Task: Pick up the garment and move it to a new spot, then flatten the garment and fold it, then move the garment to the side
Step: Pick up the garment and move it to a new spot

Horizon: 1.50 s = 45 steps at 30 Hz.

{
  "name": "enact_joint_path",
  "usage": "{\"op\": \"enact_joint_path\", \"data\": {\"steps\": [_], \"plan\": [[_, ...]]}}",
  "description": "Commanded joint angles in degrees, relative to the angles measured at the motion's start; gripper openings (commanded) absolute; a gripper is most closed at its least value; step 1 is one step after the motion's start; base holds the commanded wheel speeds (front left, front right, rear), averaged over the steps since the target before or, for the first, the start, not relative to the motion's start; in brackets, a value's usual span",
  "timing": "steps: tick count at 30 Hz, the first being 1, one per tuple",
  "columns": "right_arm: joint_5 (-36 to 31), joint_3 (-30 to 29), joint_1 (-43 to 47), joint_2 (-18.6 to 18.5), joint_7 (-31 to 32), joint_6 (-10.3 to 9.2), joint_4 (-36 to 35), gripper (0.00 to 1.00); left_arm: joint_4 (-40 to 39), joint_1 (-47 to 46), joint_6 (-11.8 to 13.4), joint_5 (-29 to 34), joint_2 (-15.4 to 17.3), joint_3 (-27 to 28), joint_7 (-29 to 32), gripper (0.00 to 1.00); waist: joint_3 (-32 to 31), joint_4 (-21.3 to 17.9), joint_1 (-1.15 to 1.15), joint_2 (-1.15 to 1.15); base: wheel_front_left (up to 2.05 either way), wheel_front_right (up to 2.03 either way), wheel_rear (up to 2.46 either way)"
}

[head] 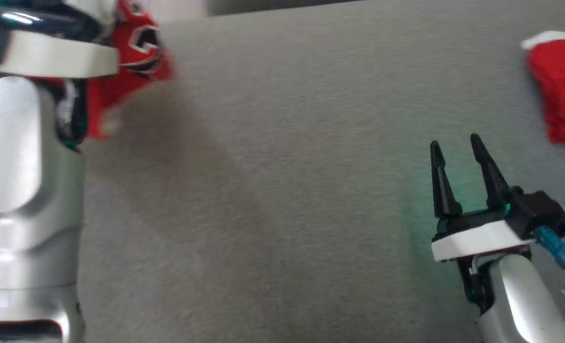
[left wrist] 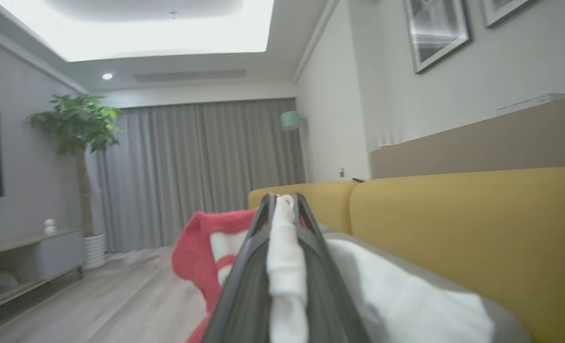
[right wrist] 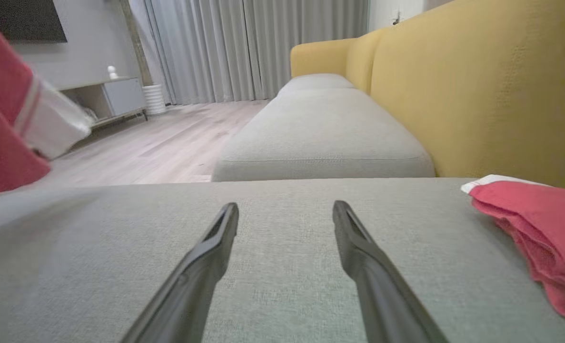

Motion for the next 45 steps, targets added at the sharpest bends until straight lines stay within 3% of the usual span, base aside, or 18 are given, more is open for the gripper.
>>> {"op": "enact_joint_path", "data": {"steps": [1,9,14,19,20,21,24,28,32,37,42,45], "plan": [[0.6,1.1,0.0,0.6,-0.1,-0.05,-2.1,1.00,-3.8,-2.8,-0.4,0.3,1.5,-0.1,1.4,0.00,-3.6,-5.3,0.01,0.00,0.00,0.00,0.00],[1.9,2.2,0.5,1.5,-0.1,-0.05,-3.7,1.00,-9.0,-3.4,-1.4,-0.1,-1.8,-9.6,5.8,0.00,-3.3,-13.1,0.01,0.00,0.00,0.00,0.00],[5.3,4.7,0.0,1.5,-0.1,-0.05,-4.6,1.00,-4.4,1.4,-1.6,1.4,-3.1,-18.0,5.1,0.00,-0.7,-16.9,0.01,0.00,0.00,0.00,0.00],[6.7,6.0,0.3,1.5,-0.1,-0.05,-3.7,1.00,2.7,12.5,-1.7,0.1,-4.8,-23.9,2.7,0.00,0.9,-18.1,0.01,0.00,0.00,0.00,0.00],[6.7,6.2,0.4,1.5,-0.1,-0.05,-3.4,1.00,4.2,14.9,-1.7,-0.6,-5.3,-24.8,2.3,0.42,1.1,-17.9,0.01,0.00,0.00,0.00,0.00],[6.0,6.4,0.4,1.5,-0.1,-0.05,-3.4,1.00,5.5,17.1,-1.7,-1.5,-5.7,-25.6,1.8,1.00,1.1,-17.6,0.01,0.00,0.00,0.00,0.00],[6.0,5.8,0.9,1.5,-0.1,-0.05,-3.2,1.00,8.2,22.5,-1.1,-4.8,-7.0,-25.8,-1.0,1.00,0.7,-15.8,0.01,0.00,0.00,0.00,0.00],[4.9,5.1,1.9,1.5,-0.1,-0.05,-2.8,1.00,8.0,26.5,1.7,-8.5,-7.9,-24.2,-4.7,1.00,-1.7,-11.8,0.01,0.00,0.00,0.00,0.00],[4.1,4.2,3.2,1.5,-0.1,-0.05,-2.2,1.00,4.8,29.3,4.6,-9.6,-8.1,-22.0,-5.5,1.00,-4.3,-8.5,0.01,0.00,0.00,0.00,0.00],[3.6,3.5,5.5,1.5,-0.1,-0.05,-1.2,1.00,-6.0,36.2,9.0,-7.1,-8.2,-14.3,-5.5,1.00,-8.6,-4.1,0.01,0.00,0.00,0.00,0.00],[4.1,3.2,8.8,1.5,-0.1,-0.05,0.0,1.00,-12.4,45.1,9.3,-3.8,-8.2,-6.7,-5.6,1.00,-13.1,-0.9,0.01,0.00,0.00,0.00,0.00],[3.4,3.0,9.9,1.5,-0.1,-0.05,0.2,1.00,-13.5,48.0,8.8,-1.3,-8.2,-4.9,-5.6,1.00,-14.0,0.1,0.01,0.00,0.00,0.00,0.00]]}}
